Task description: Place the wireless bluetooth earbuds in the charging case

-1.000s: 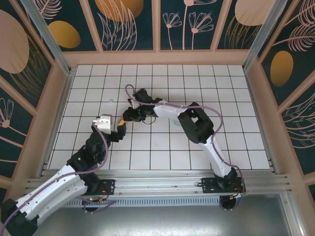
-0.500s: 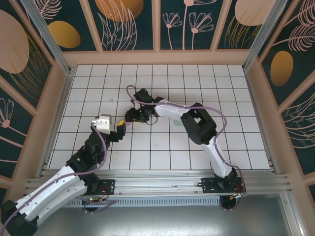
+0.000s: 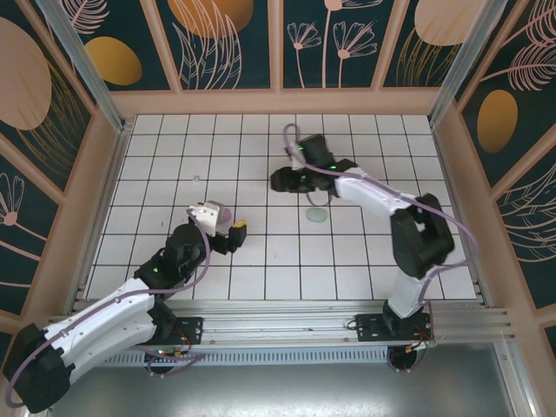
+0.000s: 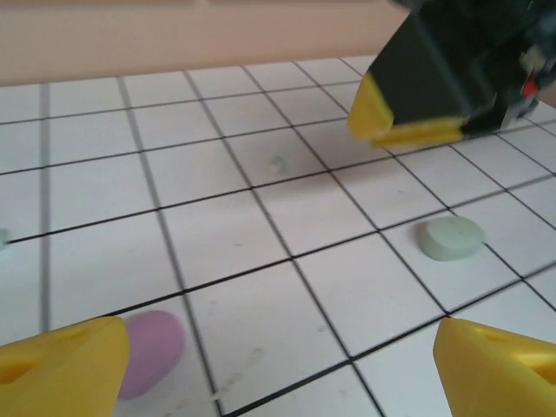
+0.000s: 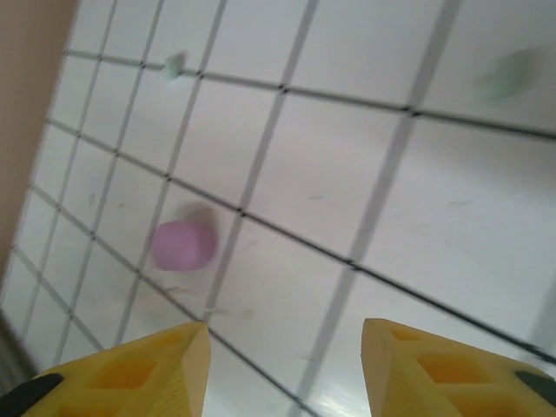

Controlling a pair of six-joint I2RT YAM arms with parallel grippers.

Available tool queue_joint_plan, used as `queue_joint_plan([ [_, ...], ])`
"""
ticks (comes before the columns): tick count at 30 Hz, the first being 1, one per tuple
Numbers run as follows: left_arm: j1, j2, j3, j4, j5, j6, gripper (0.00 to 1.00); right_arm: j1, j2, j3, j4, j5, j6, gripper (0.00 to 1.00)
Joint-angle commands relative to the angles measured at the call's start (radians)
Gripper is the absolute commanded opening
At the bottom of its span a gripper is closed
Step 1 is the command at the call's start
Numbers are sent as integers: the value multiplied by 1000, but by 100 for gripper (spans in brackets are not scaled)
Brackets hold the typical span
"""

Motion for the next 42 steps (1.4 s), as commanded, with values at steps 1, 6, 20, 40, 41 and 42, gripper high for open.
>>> queue_joint_plan([
  [1,4,74,11,178,182,24,90,-83,-118,-94,-38,47,-188,52],
  [6,2,206,70,247,290,38,88,-152,-244,-208,-73,154,-421,57],
  [20,2,378,186,261,369,-24,87,-150,-286,-430,26,103,-841,61],
  [40,3,274,119,206,350,-3,88,-159,-84,-392,8,94,-944,57],
  [41,3,272,119,204,350,-2,88,-159,-74,-386,2,90,-949,57],
  [42,2,271,118,200,350,-1,88,-160,-66,-380,-2,87,-951,57],
])
